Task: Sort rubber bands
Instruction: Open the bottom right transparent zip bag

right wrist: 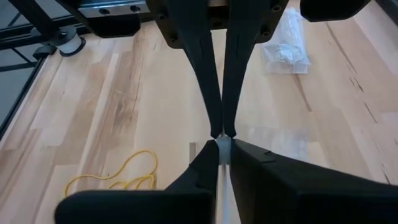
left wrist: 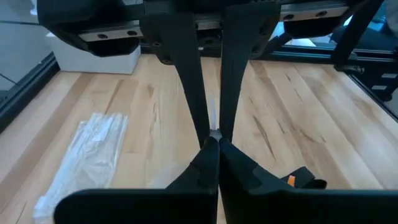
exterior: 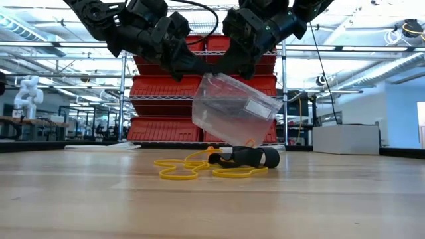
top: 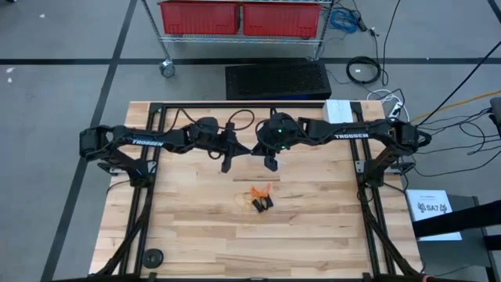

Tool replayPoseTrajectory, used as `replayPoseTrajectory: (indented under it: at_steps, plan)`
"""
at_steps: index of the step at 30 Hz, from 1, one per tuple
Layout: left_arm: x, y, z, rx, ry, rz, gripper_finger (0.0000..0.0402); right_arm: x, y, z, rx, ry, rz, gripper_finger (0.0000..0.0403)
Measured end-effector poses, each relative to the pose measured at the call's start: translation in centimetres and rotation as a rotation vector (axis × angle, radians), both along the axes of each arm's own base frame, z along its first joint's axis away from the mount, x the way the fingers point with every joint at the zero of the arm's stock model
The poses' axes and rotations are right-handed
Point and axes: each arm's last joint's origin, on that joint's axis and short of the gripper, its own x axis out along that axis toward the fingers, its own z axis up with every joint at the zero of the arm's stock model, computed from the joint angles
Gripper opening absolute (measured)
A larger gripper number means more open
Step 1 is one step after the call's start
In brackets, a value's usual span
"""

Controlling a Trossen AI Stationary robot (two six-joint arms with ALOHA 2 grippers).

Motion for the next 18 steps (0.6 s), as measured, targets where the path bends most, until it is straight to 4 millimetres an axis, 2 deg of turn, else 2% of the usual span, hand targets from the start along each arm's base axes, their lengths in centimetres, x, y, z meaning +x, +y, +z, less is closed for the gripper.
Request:
replayPoseTrajectory:
  at_steps: [18]
  plan:
    - [-0.4,0.9,0.1,0.030,0.006,0.049,0.0001,-2.5,0.5,0.0,0.020,0.214,-0.034,0.0009]
